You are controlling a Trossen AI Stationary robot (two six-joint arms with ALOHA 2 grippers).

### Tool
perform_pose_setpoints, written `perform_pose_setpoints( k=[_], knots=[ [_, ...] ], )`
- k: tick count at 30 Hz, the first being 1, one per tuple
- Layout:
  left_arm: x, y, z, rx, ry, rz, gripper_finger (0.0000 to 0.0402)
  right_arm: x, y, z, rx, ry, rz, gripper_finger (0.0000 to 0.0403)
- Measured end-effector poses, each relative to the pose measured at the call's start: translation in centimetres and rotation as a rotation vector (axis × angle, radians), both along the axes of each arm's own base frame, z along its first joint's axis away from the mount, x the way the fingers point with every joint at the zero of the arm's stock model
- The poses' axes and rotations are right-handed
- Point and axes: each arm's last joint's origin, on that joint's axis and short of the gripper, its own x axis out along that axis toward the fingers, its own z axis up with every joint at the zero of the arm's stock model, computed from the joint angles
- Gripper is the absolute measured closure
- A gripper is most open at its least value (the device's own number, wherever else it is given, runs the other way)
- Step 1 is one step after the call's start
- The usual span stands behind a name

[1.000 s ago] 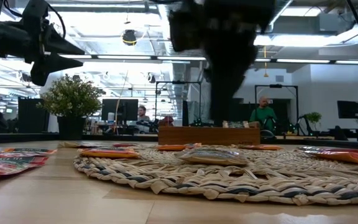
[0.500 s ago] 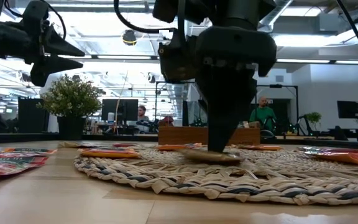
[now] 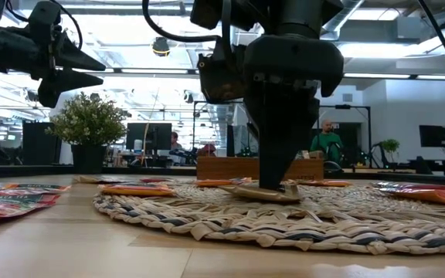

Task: Pick & Place Tea
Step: Put the right brown tea bag into the right section of the wooden organizer

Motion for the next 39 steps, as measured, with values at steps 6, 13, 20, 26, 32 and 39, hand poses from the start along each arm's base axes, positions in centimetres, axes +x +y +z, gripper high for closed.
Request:
perform_pose_setpoints(
  k=[6,13,20,26,32,39],
  knots=[
    [0.0,0.0,0.0,0.000,0.001,0.000,0.0250,0.0,0.0,0.0,0.001,0.002,0.001,0.0374],
    [0.0,0.0,0.0,0.000,0.001,0.001,0.0250,-0.4,-0.2,2.9,-0.034,-0.025,-0.001,0.0400],
    [0.0,0.0,0.0,0.000,0.000,0.001,0.0250,-2.0,-1.5,8.5,-0.334,-0.014,0.005,0.0401],
    [0.0,0.0,0.0,0.000,0.000,0.000,0.0250,-3.9,-4.2,11.3,-0.770,-0.003,-0.041,0.0402],
    [0.0,0.0,0.0,0.000,0.000,0.001,0.0250,-4.2,-7.6,11.1,-0.908,0.095,-0.049,0.0402],
    [0.0,0.0,0.0,0.000,0.000,0.000,0.0250,-5.3,-11.6,7.7,-0.983,0.250,-0.071,0.0402]
  ],
)
